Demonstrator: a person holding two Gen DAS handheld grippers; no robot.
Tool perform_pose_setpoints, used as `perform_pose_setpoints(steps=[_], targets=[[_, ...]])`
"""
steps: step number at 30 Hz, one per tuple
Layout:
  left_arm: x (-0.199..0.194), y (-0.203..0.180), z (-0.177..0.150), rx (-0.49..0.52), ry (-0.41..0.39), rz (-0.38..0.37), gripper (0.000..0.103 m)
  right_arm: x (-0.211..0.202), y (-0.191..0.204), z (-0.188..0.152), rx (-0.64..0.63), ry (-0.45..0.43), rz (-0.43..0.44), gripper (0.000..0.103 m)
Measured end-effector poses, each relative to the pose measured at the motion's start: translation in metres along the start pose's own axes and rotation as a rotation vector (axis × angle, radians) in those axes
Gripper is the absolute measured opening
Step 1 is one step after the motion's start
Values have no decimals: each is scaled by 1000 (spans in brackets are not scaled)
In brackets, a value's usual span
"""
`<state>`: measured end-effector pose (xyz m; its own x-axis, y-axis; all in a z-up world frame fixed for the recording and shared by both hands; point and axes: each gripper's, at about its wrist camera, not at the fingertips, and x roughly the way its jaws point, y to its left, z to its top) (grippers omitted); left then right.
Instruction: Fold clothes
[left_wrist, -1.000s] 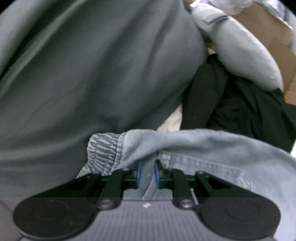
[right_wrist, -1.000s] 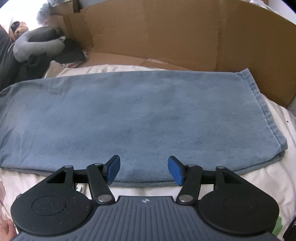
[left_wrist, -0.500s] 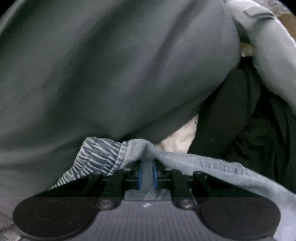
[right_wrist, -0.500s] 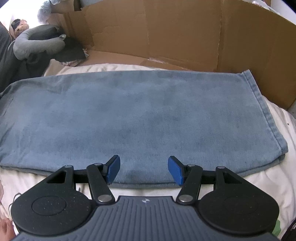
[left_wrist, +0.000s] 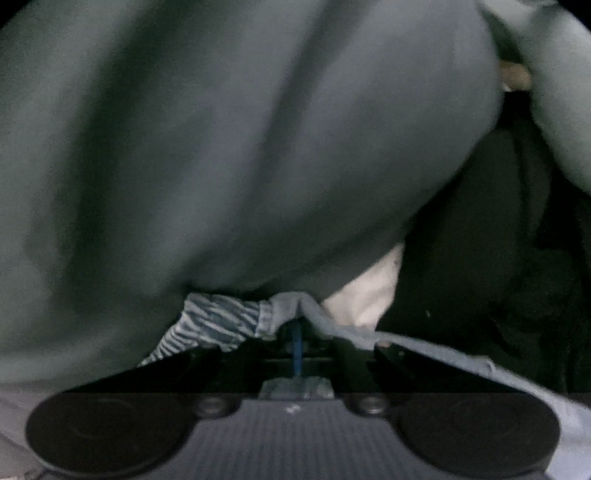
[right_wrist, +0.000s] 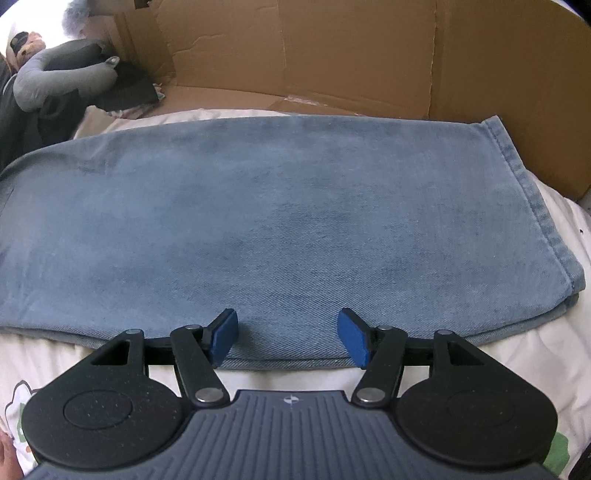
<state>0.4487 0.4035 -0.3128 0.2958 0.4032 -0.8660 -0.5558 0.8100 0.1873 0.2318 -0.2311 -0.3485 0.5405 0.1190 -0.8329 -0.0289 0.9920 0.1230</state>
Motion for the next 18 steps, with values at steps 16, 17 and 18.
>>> perform_pose_setpoints(steps=[16,17,18], targets=[[-77,25,-111,144,-25,-155,30,-27,-44,-8,214,-44,-25,66],[-79,25,-115,139,-14,-171,30,-29,-47,-9,235,-45,-24,66],[-87,24,-125,131,-6,-196,31,-30,-50,-9,254,-47,-23,66]])
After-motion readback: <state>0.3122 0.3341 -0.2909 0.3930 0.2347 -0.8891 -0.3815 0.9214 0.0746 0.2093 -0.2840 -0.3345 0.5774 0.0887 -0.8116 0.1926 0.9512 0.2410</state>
